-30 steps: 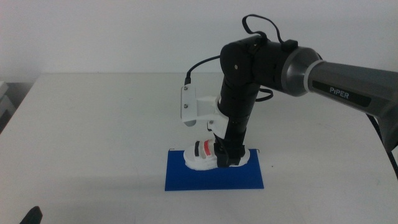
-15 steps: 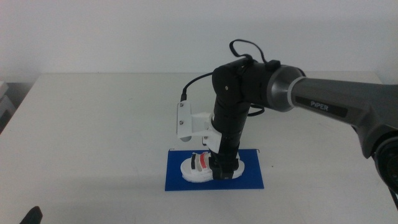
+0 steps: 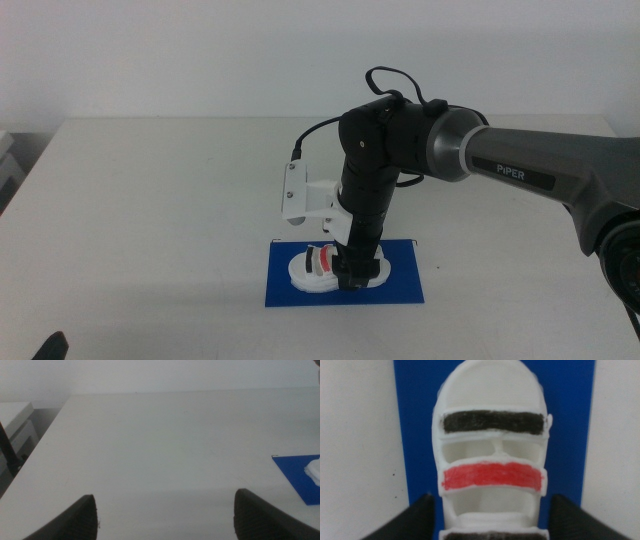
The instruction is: Use one arm to grab the shoe from the table and place it on the mat.
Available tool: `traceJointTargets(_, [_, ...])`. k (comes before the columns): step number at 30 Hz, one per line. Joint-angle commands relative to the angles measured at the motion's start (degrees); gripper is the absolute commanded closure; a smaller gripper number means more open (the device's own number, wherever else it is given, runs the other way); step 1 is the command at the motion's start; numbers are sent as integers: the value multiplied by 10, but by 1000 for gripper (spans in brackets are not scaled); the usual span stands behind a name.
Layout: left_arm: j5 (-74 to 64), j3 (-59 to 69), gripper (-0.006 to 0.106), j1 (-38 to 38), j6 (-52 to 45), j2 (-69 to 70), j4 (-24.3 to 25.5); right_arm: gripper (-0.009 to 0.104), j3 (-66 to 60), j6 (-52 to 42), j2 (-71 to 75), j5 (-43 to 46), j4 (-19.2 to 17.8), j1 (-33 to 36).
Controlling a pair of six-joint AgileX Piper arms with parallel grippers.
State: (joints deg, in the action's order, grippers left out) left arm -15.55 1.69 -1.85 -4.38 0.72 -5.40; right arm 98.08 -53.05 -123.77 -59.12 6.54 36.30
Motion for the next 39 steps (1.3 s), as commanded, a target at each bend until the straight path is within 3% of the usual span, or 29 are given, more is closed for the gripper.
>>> traceJointTargets(1, [46, 4, 7, -3, 3, 8, -4, 26, 11, -1, 38, 8, -4, 1])
traceJointTargets(4, [46, 4, 7, -3, 3, 8, -4, 14, 11, 13, 56, 7, 0, 1])
traceJointTargets(6, [46, 4, 7, -3, 3, 8, -4, 11, 11, 51, 82, 3, -1, 0])
traceJointTargets(10, [46, 4, 7, -3, 3, 8, -4, 11, 11, 134, 163, -28, -5, -13])
traceJointTargets(15, [46, 4, 7, -3, 3, 8, -4, 15, 11, 213, 274, -107, -47, -18])
traceJointTargets(19, [46, 4, 7, -3, 3, 8, -4, 20, -19, 303, 358, -143, -30, -76])
traceJointTargets(24, [46, 4, 7, -3, 3, 8, -4, 26, -163, 361, 518, -51, -35, -148])
traceJointTargets(30, [46, 4, 7, -3, 3, 8, -4, 32, -386, 376, 739, 136, -19, -227])
traceJointTargets(39, [46, 4, 7, -3, 3, 8, -4, 33, -688, 416, 1014, 330, -14, -250])
